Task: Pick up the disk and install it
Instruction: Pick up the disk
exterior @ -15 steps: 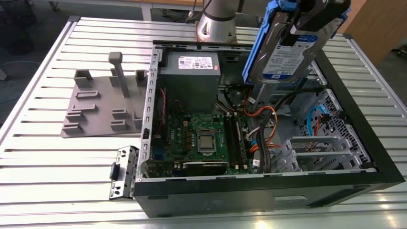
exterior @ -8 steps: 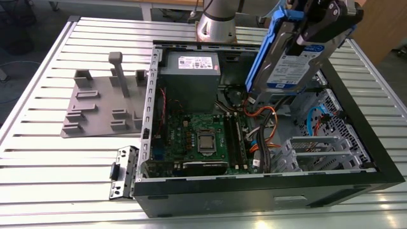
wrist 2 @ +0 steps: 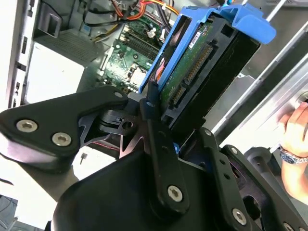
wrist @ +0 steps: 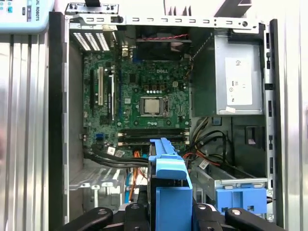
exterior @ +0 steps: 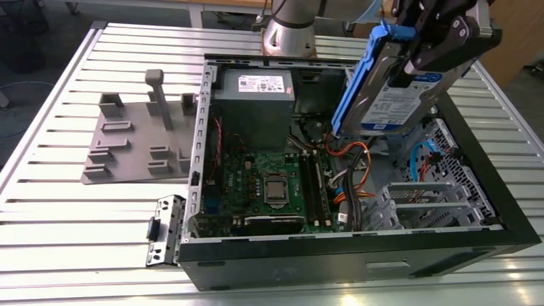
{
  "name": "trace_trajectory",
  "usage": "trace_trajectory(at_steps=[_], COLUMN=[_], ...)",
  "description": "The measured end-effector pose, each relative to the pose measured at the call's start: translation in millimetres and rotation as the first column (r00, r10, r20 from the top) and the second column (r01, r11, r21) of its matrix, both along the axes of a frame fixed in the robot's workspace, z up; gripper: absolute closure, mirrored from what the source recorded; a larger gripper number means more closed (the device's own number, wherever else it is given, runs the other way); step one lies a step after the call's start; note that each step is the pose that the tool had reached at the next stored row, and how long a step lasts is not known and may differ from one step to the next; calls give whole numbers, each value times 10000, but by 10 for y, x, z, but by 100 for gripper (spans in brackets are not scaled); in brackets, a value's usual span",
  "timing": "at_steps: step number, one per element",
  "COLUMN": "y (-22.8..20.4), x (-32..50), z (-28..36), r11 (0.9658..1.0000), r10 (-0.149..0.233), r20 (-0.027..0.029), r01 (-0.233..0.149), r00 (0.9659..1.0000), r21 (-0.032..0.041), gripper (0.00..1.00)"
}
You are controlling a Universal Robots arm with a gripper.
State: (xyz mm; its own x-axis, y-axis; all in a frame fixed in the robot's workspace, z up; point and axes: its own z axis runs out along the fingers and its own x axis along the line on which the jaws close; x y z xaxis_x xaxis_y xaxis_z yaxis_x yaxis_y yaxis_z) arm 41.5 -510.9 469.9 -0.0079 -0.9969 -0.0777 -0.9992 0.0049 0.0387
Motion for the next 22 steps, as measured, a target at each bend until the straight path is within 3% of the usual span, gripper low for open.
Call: trace_trajectory(at_steps=[22], y=[-268], x=[46], z=[-16], r11=[10000], r10=[0], r20=[0], r01=[0], r00=[10000], r21=[0], gripper=[64])
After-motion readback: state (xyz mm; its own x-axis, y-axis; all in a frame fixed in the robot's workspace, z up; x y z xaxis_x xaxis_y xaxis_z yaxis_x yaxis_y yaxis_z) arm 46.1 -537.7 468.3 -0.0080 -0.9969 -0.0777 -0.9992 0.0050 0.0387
